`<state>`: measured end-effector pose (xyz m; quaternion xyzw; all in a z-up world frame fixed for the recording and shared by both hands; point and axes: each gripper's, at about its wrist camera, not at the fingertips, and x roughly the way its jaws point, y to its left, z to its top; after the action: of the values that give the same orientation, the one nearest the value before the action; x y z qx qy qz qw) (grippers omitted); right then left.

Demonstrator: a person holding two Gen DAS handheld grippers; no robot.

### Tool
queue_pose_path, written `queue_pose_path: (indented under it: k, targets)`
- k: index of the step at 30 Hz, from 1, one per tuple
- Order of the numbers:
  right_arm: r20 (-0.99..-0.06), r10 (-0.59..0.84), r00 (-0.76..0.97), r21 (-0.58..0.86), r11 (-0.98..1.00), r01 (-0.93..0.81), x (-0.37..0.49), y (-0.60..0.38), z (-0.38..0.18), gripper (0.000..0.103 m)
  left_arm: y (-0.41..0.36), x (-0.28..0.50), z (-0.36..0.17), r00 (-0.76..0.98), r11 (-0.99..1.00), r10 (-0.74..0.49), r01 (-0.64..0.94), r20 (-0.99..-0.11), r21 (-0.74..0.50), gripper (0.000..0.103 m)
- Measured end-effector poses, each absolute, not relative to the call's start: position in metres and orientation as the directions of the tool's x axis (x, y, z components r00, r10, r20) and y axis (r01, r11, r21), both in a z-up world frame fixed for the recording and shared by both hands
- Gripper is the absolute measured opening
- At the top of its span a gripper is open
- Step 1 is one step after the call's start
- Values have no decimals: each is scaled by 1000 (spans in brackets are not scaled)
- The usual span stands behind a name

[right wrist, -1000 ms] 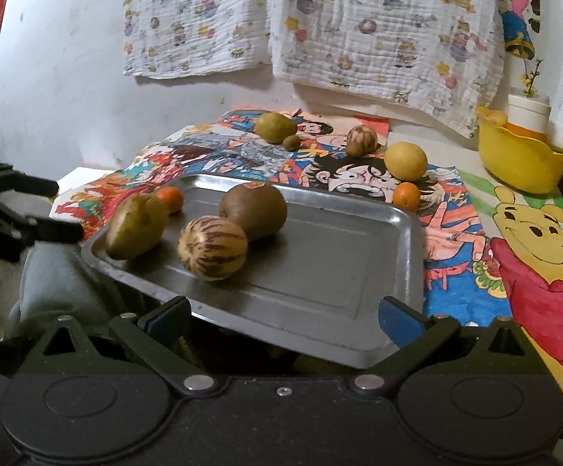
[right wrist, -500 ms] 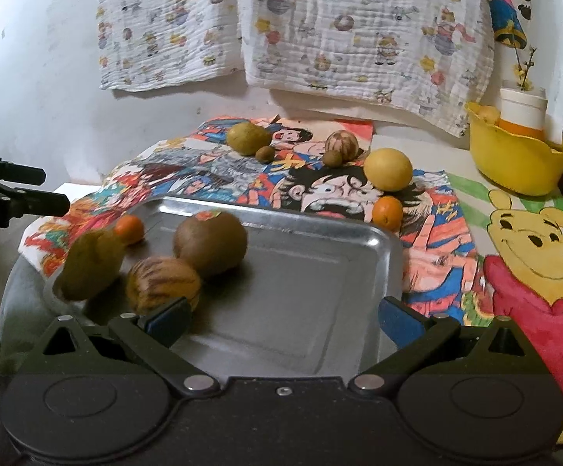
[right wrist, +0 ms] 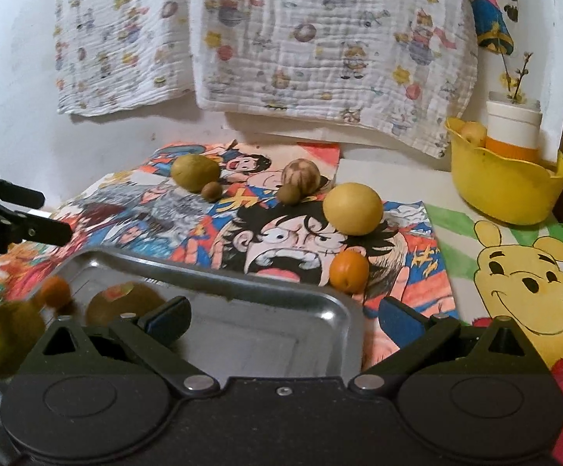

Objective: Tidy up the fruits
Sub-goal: 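Grasp the yellow lemon with the left tool while the right tool grasps a small orange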

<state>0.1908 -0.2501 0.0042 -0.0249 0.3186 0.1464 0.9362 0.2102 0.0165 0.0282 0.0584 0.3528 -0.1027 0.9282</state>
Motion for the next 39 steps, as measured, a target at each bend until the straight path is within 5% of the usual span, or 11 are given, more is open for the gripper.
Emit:
queue_pose_path:
  k: [20,32,39]
  targets:
    - [-653,143,744,15,984,-176,263,-250,-16,101,-71,340,8,680,863,-370,505,-633,37,102]
    - [-686,119,718,50,992,-117,277,-261,-25,79,-137,379,-18,610,757,-464,650,-643,71,102]
    - [-694,108,712,35,993,-116,277,-259,-26,71,-157,393,-22,594,744,-468,665,-654,72,93]
